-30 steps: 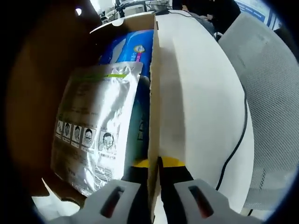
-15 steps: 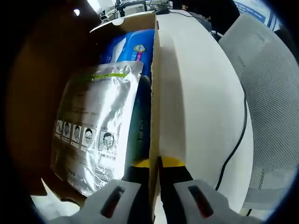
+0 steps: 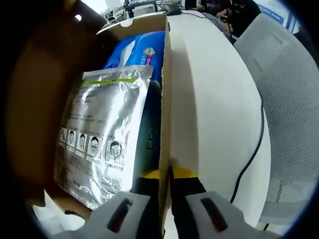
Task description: Operate the shoe box by opening the lid, removing the specified soft item, and placing it in the target area until the item is outside and the box remains undamaged.
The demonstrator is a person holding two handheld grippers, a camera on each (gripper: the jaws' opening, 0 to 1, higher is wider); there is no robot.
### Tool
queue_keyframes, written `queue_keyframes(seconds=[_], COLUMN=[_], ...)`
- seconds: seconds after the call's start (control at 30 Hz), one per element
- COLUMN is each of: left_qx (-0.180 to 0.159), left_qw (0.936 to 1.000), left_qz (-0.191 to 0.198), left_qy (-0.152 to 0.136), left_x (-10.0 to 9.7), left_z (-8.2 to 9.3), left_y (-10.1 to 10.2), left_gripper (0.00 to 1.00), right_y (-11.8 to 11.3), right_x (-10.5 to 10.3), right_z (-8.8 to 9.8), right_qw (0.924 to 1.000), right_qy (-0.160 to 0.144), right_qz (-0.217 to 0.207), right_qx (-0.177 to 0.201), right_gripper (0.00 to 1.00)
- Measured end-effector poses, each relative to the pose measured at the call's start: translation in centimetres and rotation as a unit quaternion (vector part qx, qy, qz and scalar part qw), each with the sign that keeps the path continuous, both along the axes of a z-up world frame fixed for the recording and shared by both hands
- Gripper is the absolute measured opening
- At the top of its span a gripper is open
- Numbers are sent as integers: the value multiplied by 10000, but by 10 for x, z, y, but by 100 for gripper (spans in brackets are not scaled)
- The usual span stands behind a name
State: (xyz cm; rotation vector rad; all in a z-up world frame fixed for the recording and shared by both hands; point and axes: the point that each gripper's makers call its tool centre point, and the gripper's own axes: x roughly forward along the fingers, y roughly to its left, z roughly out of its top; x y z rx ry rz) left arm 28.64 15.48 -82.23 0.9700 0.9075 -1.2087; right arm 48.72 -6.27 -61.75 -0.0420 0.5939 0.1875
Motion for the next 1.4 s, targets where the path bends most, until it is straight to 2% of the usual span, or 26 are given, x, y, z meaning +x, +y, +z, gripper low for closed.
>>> queue_keyframes(seconds=[0.23, 0.5, 0.6, 0.67, 0.77, 0.83, 0.9, 0.97, 1.07, 1.17, 1.27, 1.4], left_qx=[4, 5, 7, 3, 8, 16, 22, 28, 29, 29, 27, 27], left_qw=[10000, 10000, 10000, 10000, 10000, 10000, 10000, 10000, 10000, 10000, 10000, 10000], left_qz=[-5, 25, 19, 35, 32, 46, 67, 84, 85, 90, 90, 94], left_qy=[-2, 0, -4, 12, -12, -4, 15, 24, 21, 23, 15, 4], left_x=[-1, -4, -4, -4, -5, -5, -5, -5, -6, -5, -6, -6], left_z=[0, 0, 0, 0, 0, 0, 0, 0, -1, -1, -1, -1], left_y=[1, 2, 2, 2, 1, 1, 1, 2, 2, 2, 2, 1], left_gripper=[1, 1, 1, 1, 1, 1, 1, 1, 1, 1, 1, 2], right_y=[5, 8, 9, 9, 9, 10, 9, 9, 9, 9, 6, 5], right_x=[-1, 5, 8, 11, 13, 16, 18, 19, 19, 22, 33, 31], right_z=[-2, -9, -14, -16, -18, -21, -22, -24, -27, -31, -37, -50], right_qw=[9998, 9998, 9995, 9986, 9987, 9995, 9995, 9990, 9985, 9969, 9962, 9944], right_qy=[145, 68, 112, 82, 93, 73, 94, 231, 512, 777, 855, 1038], right_qz=[56, 178, 190, 29, -15, 88, 92, 12, 100, 59, 124, 131], right_qx=[85, 66, 237, 516, 500, 294, 293, 375, 146, 141, 51, 126], right_gripper=[0, 0, 0, 0, 0, 0, 0, 0, 0, 0, 0, 0])
